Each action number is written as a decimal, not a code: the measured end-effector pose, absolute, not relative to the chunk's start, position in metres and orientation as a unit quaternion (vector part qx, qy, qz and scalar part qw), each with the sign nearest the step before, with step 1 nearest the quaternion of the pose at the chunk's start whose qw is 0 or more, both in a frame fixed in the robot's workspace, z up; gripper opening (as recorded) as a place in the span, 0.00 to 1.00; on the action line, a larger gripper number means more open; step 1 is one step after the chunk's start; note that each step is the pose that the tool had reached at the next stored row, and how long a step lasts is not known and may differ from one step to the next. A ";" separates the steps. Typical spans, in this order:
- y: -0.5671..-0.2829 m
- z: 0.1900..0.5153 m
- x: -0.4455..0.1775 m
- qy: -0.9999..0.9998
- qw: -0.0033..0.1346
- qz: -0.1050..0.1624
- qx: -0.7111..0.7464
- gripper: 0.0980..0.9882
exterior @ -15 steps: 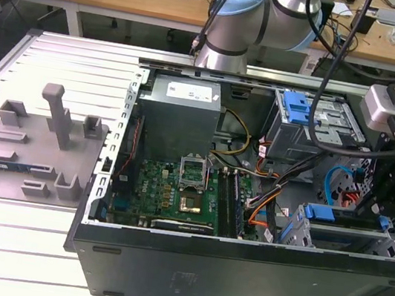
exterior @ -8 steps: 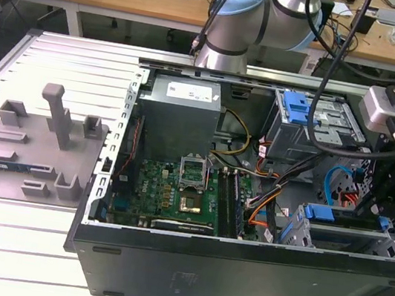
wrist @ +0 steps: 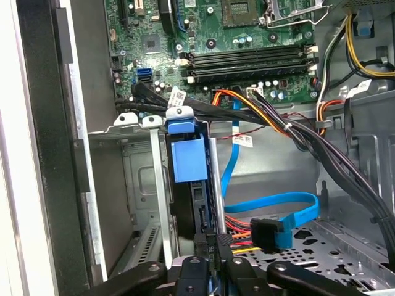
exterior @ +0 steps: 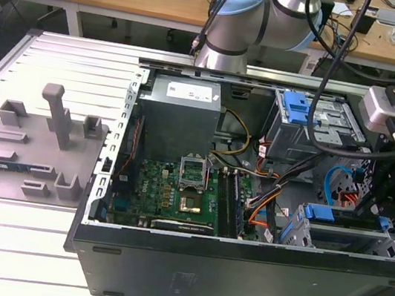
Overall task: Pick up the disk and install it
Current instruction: 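Insert the first disk wire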
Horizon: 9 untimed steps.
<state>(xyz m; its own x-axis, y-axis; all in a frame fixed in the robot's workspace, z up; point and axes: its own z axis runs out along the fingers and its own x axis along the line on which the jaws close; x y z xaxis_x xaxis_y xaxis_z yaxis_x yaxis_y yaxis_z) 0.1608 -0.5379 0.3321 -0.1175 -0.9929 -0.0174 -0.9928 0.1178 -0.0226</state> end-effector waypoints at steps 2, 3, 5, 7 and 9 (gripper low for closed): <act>-0.537 0.337 0.161 0.747 0.013 -0.004 -0.664 0.15; -0.537 0.339 0.161 0.747 0.013 -0.004 -0.664 0.23; -0.536 0.345 0.161 0.747 0.012 -0.005 -0.664 0.23; -0.535 0.348 0.161 0.747 0.012 -0.006 -0.664 0.23; -0.534 0.354 0.161 0.747 0.011 -0.007 -0.664 0.23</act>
